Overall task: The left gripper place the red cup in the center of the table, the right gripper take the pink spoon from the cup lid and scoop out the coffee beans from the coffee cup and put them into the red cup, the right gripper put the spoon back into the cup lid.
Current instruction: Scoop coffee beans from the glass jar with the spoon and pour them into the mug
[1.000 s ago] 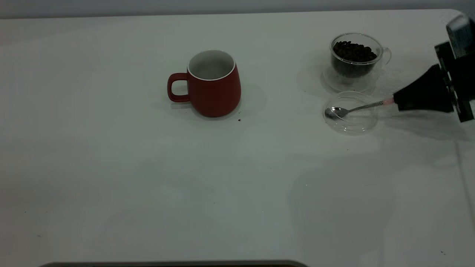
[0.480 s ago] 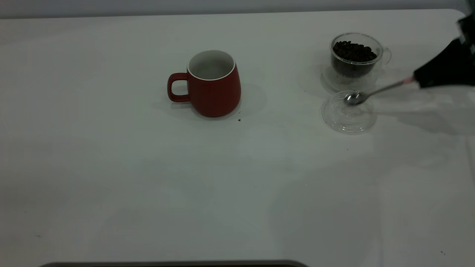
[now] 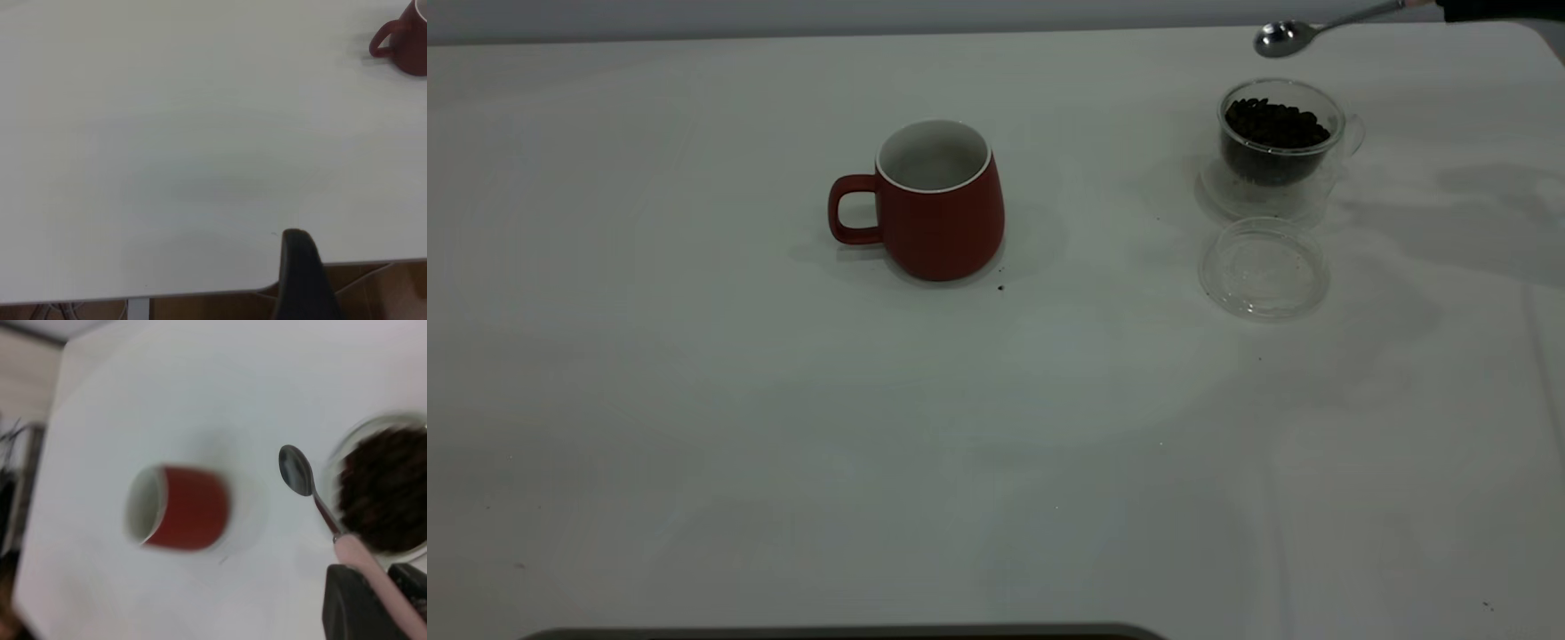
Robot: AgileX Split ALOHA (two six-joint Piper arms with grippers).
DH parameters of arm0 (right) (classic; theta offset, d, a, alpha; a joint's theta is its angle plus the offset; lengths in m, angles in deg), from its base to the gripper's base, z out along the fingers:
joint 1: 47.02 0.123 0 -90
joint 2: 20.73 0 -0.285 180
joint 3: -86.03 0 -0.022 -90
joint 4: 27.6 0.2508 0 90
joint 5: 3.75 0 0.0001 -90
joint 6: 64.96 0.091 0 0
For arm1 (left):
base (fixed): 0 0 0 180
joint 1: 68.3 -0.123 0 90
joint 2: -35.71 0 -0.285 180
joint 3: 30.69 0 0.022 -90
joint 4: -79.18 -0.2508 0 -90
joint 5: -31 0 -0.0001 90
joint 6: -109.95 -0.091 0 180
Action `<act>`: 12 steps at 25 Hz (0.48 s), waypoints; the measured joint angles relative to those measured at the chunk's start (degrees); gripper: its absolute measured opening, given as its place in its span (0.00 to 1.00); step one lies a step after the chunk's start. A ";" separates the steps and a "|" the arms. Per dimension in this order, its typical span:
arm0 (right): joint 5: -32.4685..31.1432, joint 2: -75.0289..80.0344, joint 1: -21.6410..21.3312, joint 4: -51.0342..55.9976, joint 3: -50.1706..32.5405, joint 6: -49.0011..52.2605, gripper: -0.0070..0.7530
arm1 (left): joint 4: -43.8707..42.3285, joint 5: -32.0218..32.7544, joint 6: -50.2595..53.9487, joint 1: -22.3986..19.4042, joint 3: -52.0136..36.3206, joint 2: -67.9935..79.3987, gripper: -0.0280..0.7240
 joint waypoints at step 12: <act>7.27 7.17 -0.30 3.68 0.00 -0.01 0.14 | 0.00 0.00 -0.05 0.00 0.00 0.00 0.71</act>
